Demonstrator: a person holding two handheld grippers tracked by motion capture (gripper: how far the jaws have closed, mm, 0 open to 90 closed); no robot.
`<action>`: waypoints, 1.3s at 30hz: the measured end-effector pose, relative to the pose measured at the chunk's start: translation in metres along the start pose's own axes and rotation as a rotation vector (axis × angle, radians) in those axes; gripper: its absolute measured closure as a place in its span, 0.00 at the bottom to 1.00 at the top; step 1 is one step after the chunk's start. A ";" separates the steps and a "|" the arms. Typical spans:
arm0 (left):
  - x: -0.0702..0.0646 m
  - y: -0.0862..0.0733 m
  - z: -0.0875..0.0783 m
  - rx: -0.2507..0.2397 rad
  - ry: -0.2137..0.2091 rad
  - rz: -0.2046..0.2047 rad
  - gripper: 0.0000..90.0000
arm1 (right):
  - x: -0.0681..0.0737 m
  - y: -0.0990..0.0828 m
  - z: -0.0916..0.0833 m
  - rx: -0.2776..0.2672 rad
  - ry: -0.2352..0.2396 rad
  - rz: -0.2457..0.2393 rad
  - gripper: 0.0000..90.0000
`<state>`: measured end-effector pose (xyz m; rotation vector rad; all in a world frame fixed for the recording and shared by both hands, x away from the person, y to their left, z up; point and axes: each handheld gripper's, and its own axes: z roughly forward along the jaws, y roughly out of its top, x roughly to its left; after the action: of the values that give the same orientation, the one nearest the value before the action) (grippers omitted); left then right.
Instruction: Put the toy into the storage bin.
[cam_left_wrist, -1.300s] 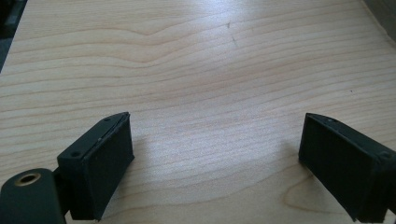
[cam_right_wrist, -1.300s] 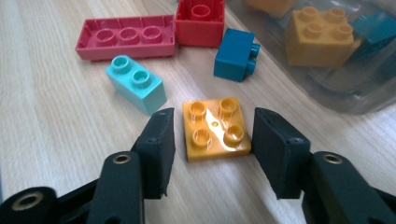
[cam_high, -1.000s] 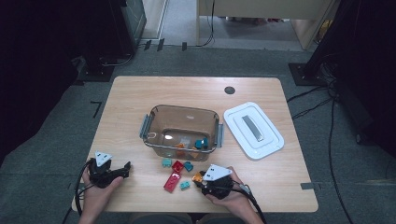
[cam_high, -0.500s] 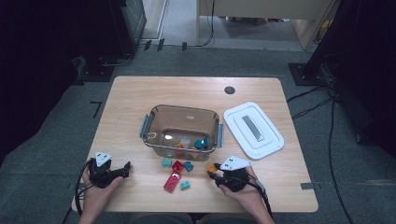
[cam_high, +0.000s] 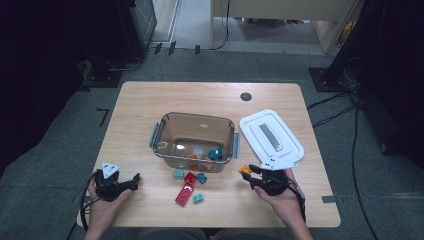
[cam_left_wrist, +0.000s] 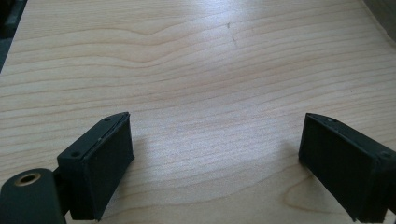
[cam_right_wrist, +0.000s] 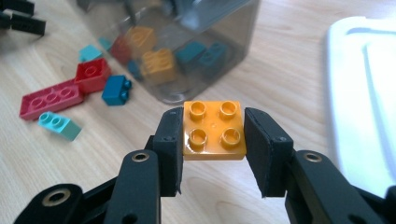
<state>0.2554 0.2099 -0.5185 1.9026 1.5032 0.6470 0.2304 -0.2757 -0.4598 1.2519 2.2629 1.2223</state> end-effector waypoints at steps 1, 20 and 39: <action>0.000 0.000 0.000 0.000 0.000 0.000 0.11 | -0.002 0.002 -0.002 -0.002 -0.004 0.004 0.67; 0.000 0.000 0.000 -0.001 0.000 0.000 0.11 | -0.007 0.055 -0.020 -0.007 -0.017 -0.025 0.67; 0.000 0.000 0.000 0.000 0.000 0.000 0.11 | 0.017 0.121 -0.007 -0.025 0.023 -0.114 0.67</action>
<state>0.2554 0.2100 -0.5185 1.9022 1.5031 0.6473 0.2839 -0.2336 -0.3584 1.0891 2.2936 1.2253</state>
